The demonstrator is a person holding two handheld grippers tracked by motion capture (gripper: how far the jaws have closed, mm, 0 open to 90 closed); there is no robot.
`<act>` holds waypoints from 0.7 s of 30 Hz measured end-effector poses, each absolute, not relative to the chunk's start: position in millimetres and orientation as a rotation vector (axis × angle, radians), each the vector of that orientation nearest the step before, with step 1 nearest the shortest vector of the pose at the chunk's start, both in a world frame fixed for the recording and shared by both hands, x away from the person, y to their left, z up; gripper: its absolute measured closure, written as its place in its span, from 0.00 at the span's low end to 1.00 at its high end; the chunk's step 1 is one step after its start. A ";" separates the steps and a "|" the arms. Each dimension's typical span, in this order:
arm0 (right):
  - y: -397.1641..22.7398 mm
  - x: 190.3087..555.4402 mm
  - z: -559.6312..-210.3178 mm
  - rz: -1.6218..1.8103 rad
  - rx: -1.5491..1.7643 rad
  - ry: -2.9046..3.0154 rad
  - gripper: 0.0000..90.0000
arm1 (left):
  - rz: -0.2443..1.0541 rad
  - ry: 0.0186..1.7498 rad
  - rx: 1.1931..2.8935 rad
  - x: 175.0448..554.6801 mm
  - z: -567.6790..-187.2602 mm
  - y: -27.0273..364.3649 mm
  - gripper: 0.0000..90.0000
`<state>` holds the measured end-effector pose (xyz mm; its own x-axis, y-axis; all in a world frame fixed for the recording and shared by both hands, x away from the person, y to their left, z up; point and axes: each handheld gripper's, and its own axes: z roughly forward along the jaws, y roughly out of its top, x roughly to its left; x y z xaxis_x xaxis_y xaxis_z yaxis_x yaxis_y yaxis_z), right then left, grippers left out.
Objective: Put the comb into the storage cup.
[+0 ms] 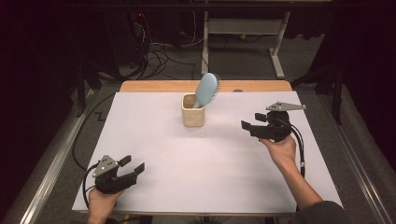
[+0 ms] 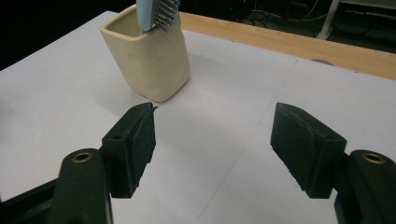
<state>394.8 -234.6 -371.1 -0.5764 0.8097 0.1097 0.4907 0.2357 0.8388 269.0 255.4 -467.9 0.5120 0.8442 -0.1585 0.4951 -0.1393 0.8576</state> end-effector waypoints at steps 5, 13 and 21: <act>-238.7 391.8 -372.5 1.275 1.201 2.157 0.35 | 0.450 1.127 1.787 269.3 -468.1 256.1 0.39; -244.3 387.1 -372.0 1.281 1.202 2.147 0.35 | 0.450 1.129 1.787 269.4 -468.2 255.9 0.39; -249.0 382.9 -375.0 1.287 1.209 2.140 0.35 | 0.451 1.130 1.786 269.4 -468.2 255.9 0.39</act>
<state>382.9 -249.0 -375.0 -0.5660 0.8165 0.1140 0.4834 0.2167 0.8482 269.4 255.9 -468.2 0.5070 0.8458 -0.1661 0.4993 -0.1311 0.8565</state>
